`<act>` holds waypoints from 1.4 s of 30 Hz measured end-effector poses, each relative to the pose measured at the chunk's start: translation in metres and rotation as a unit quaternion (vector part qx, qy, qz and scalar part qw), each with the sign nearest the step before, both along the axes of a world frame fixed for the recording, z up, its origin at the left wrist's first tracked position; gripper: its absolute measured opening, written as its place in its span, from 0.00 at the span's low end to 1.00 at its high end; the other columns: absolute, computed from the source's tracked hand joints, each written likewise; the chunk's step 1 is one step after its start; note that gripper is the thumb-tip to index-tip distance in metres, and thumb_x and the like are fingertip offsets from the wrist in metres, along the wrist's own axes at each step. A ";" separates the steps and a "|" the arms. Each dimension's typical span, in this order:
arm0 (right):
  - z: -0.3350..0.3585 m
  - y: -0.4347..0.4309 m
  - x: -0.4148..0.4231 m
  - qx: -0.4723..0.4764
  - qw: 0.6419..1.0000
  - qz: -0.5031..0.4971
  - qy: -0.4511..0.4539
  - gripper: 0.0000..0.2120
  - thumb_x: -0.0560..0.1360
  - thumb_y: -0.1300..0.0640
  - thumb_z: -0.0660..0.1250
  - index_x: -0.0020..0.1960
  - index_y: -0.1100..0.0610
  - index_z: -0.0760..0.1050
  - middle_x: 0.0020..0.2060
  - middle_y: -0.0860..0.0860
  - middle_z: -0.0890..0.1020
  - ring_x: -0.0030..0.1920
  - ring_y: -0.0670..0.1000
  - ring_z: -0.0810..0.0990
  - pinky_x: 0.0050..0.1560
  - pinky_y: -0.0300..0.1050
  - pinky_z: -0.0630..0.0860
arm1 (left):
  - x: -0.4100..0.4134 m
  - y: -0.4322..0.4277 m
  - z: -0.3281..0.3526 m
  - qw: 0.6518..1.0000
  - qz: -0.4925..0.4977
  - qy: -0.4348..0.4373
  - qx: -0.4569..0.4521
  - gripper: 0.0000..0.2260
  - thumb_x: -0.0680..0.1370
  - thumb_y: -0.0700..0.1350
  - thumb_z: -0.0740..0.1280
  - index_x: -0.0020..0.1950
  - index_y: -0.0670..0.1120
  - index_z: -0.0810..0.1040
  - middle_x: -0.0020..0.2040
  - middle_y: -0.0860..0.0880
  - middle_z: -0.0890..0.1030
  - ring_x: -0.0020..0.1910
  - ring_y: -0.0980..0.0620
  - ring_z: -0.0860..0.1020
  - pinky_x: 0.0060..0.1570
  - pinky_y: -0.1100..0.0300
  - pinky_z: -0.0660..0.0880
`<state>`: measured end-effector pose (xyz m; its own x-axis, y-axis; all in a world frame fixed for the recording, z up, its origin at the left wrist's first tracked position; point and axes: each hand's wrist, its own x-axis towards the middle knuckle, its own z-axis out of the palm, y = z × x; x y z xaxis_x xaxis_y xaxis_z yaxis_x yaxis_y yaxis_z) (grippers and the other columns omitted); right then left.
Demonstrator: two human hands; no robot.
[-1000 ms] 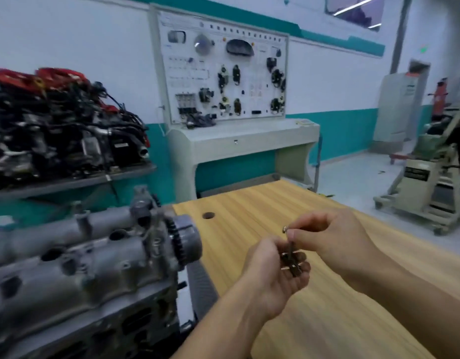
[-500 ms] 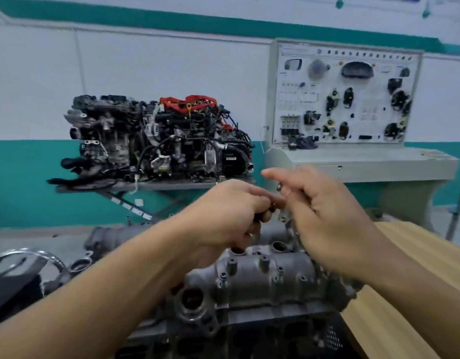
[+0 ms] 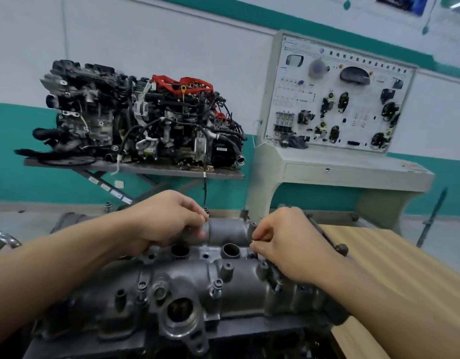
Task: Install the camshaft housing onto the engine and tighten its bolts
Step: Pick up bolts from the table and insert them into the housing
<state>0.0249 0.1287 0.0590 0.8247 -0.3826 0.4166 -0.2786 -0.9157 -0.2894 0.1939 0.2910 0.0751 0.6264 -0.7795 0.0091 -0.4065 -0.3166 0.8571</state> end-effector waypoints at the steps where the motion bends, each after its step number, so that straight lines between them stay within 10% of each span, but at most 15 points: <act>1: -0.002 0.000 0.002 -0.017 1.000 -0.003 0.006 0.09 0.73 0.55 0.75 0.35 0.53 0.84 0.28 0.45 0.81 0.31 0.41 0.80 0.28 0.30 0.71 | 0.002 -0.001 -0.001 1.000 -0.006 0.001 -0.009 0.06 0.79 0.41 0.69 0.44 0.44 0.84 0.40 0.43 0.87 0.28 0.49 0.68 0.27 0.62 0.62; 8: -0.012 -0.003 0.007 -0.041 0.999 -0.010 -0.015 0.07 0.76 0.53 0.72 0.41 0.51 0.85 0.30 0.44 0.83 0.28 0.41 0.79 0.31 0.32 0.77 | 0.001 0.000 -0.004 0.994 -0.016 -0.099 -0.048 0.04 0.78 0.44 0.72 0.46 0.46 0.80 0.36 0.52 0.87 0.31 0.50 0.81 0.33 0.65 0.75; 11: -0.015 -0.004 0.006 -0.050 0.997 -0.003 -0.055 0.06 0.74 0.53 0.73 0.39 0.51 0.85 0.29 0.43 0.82 0.29 0.40 0.79 0.32 0.32 0.76 | 0.000 -0.001 -0.006 0.991 -0.013 -0.120 -0.062 0.05 0.78 0.46 0.72 0.47 0.46 0.78 0.36 0.54 0.87 0.45 0.38 0.84 0.48 0.45 0.80; 16: -0.020 -0.003 0.004 -0.056 0.992 0.013 -0.109 0.05 0.73 0.55 0.75 0.38 0.52 0.85 0.28 0.43 0.82 0.29 0.41 0.79 0.31 0.36 0.77 | 0.003 0.000 -0.011 0.987 -0.013 -0.149 -0.066 0.06 0.79 0.47 0.71 0.48 0.46 0.76 0.36 0.54 0.86 0.23 0.58 0.73 0.23 0.67 0.67; 26: -0.019 -0.003 0.005 -0.037 0.994 0.008 -0.100 0.08 0.71 0.57 0.75 0.34 0.52 0.84 0.26 0.44 0.80 0.27 0.41 0.78 0.28 0.34 0.74 | 0.001 -0.003 -0.016 0.978 -0.041 -0.196 -0.065 0.06 0.79 0.48 0.71 0.48 0.50 0.75 0.37 0.58 0.86 0.37 0.53 0.84 0.40 0.57 0.79; 42: -0.009 0.004 -0.001 -0.039 0.997 -0.012 -0.060 0.09 0.71 0.58 0.73 0.33 0.54 0.82 0.25 0.47 0.80 0.27 0.45 0.78 0.31 0.44 0.78 | -0.001 -0.013 -0.026 0.965 -0.064 -0.250 -0.043 0.11 0.72 0.53 0.78 0.36 0.50 0.81 0.30 0.53 0.83 0.27 0.60 0.75 0.32 0.62 0.74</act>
<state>0.0240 0.1322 0.0503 0.7584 -0.3630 0.5413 -0.2677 -0.9307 -0.2492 0.1931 0.2777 0.0489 0.4254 -0.8332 0.3532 -0.8077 -0.1735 0.5635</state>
